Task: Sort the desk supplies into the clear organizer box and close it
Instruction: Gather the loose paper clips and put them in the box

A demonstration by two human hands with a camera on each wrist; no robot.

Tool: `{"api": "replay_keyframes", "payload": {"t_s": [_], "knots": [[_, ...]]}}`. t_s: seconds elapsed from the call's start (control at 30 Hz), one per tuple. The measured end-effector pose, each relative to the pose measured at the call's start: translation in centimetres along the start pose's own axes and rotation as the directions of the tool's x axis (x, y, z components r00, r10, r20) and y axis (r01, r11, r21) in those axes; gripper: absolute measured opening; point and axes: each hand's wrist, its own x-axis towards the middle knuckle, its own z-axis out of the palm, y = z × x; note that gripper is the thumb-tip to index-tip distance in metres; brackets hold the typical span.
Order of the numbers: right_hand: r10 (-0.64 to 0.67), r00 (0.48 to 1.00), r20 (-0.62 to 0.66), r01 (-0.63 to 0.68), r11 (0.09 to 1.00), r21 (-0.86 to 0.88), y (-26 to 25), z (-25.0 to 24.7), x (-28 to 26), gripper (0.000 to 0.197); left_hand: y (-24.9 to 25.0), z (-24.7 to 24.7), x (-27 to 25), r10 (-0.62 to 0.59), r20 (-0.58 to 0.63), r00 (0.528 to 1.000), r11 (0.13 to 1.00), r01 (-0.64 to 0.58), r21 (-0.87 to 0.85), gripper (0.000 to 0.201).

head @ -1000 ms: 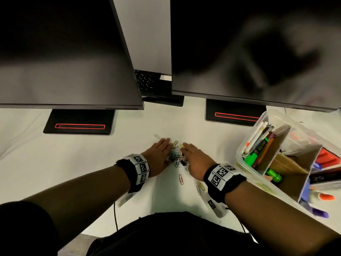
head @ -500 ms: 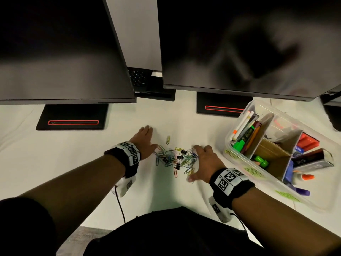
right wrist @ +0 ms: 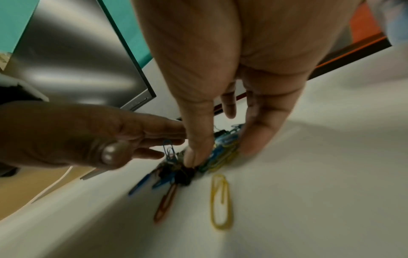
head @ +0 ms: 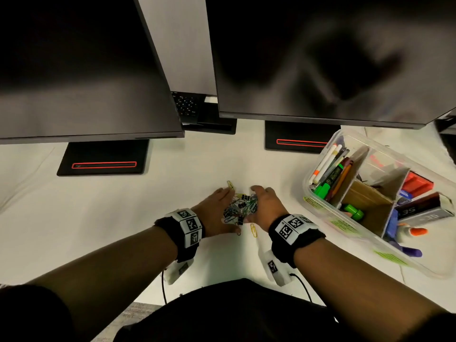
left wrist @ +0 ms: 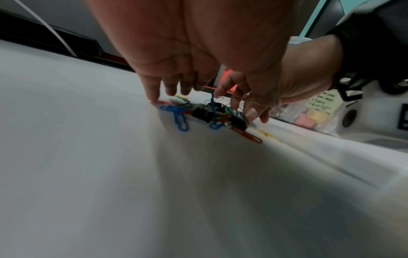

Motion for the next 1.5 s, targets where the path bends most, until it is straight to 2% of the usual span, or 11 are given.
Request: {"api": "replay_keyframes", "payload": {"t_s": [0.1, 0.17, 0.23, 0.3, 0.47, 0.57, 0.7, 0.9, 1.13, 1.3, 1.5], "knots": [[-0.020, 1.000, -0.012, 0.018, 0.992, -0.126, -0.1, -0.6, 0.0, 0.109, -0.6, -0.6, 0.2, -0.077, -0.100, 0.992, 0.995, 0.083, 0.051, 0.119], [-0.049, 0.996, 0.070, 0.065, 0.966, -0.251, -0.2, -0.6, 0.0, 0.115, -0.7, -0.6, 0.5, -0.134, -0.075, 0.988, 0.986, 0.141, 0.089, 0.124], [-0.082, 0.986, 0.144, 0.130, 0.923, -0.363, -0.4, -0.4, 0.1, 0.111, -0.1, -0.3, 0.7, -0.145, -0.046, 0.988, 0.975, 0.151, 0.161, 0.123], [-0.113, 0.980, 0.165, 0.171, 0.903, -0.393, -0.6, -0.1, 0.2, 0.097, 0.7, 0.2, 0.9, -0.137, -0.058, 0.989, 0.969, 0.146, 0.198, 0.114], [-0.145, 0.988, 0.048, 0.152, 0.964, -0.216, -0.6, 0.6, -0.3, 0.040, 1.7, 1.0, 1.8, -0.077, -0.121, 0.990, 0.997, 0.075, -0.023, 0.071], [-0.114, 0.993, 0.008, 0.114, 0.985, -0.131, -0.5, 0.4, -0.4, 0.035, 2.1, 0.7, 2.2, -0.050, -0.135, 0.990, 0.996, 0.040, -0.075, 0.045], [-0.074, 0.997, -0.022, 0.072, 0.993, -0.095, -0.3, -0.4, -0.5, 0.033, 2.8, -0.3, 2.8, -0.027, -0.122, 0.992, 0.993, 0.013, -0.118, 0.028], [-0.053, 0.992, -0.118, 0.055, 0.998, 0.013, -1.0, -1.8, -1.3, 0.030, 3.4, -2.5, 2.7, 0.007, -0.196, 0.981, 0.991, -0.033, -0.132, 0.024], [-0.048, 0.965, -0.256, 0.083, 0.988, 0.127, -3.5, -5.2, -2.2, 0.024, 4.2, -7.5, 1.4, 0.041, -0.297, 0.954, 0.988, -0.082, -0.127, 0.019], [0.015, 0.942, -0.335, 0.091, 0.951, 0.297, -4.1, -8.7, -3.2, 0.020, 6.3, -11.0, 1.0, 0.067, -0.383, 0.921, 0.982, -0.130, -0.139, 0.013], [0.150, 0.909, -0.388, 0.050, 0.887, 0.459, -1.6, -14.0, -4.9, 0.013, 11.7, -13.3, 2.7, 0.142, -0.430, 0.892, 0.950, -0.244, -0.192, 0.011]]}}
